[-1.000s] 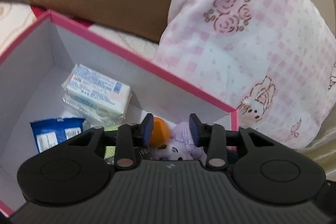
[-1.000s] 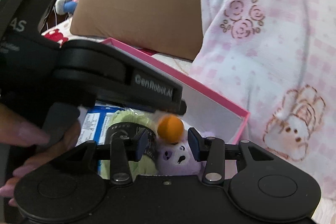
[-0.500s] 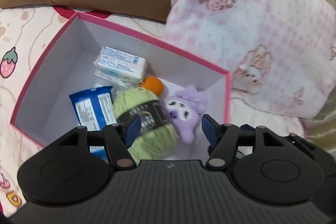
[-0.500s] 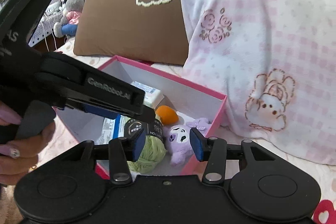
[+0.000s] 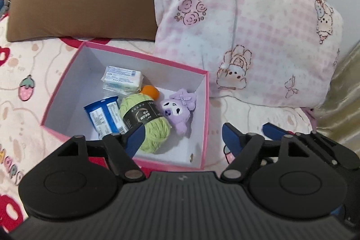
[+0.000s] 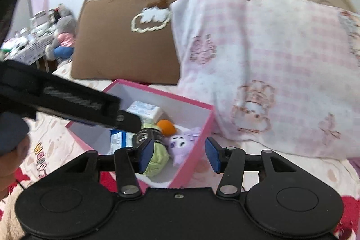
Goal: Organize objects
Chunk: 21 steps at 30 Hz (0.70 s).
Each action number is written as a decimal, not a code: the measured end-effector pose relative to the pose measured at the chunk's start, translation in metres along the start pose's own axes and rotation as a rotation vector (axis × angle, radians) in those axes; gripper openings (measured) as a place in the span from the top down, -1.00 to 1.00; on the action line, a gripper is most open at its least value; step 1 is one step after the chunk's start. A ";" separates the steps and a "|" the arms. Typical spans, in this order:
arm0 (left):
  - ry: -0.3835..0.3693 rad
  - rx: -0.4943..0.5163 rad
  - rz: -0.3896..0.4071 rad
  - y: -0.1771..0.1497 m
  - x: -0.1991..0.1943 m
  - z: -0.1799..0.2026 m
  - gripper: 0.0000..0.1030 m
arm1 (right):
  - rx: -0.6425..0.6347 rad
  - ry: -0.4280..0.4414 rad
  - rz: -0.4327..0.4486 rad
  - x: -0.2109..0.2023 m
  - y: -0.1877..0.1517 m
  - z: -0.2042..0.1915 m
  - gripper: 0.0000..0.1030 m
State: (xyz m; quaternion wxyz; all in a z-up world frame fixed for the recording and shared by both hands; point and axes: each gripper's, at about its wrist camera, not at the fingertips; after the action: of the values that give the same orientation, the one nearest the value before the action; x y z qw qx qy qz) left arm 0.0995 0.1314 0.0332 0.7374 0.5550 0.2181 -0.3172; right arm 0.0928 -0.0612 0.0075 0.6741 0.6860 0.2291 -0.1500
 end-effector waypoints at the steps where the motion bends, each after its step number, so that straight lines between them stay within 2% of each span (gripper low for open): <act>1: 0.006 0.008 0.007 -0.001 -0.006 0.003 -0.48 | 0.009 -0.006 0.002 -0.006 -0.001 0.001 -0.08; 6: 0.014 0.057 0.023 -0.007 -0.035 0.018 -0.63 | 0.076 -0.019 -0.011 -0.028 0.000 0.011 -0.13; 10: 0.018 0.079 0.023 -0.013 -0.049 0.023 -0.67 | 0.102 0.022 -0.029 -0.046 -0.002 0.016 -0.24; 15: 0.017 0.094 0.017 -0.027 -0.061 0.025 -0.68 | 0.103 -0.085 -0.034 -0.064 -0.010 0.017 -0.24; 21: 0.034 0.127 0.000 -0.046 -0.064 0.027 -0.68 | 0.131 -0.125 -0.068 -0.074 -0.025 0.026 -0.24</act>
State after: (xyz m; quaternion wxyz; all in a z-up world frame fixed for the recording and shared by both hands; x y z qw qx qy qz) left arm 0.0208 0.1112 0.0530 0.6968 0.6061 0.2100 -0.3210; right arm 0.0196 -0.0955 0.0229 0.6355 0.7096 0.1994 -0.2299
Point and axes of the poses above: each gripper's, at about its wrist camera, not at the fingertips, and x roughly the way its jaws point, z to its right, y to its top, and after that the axes turned 8 degrees about z, right-handed
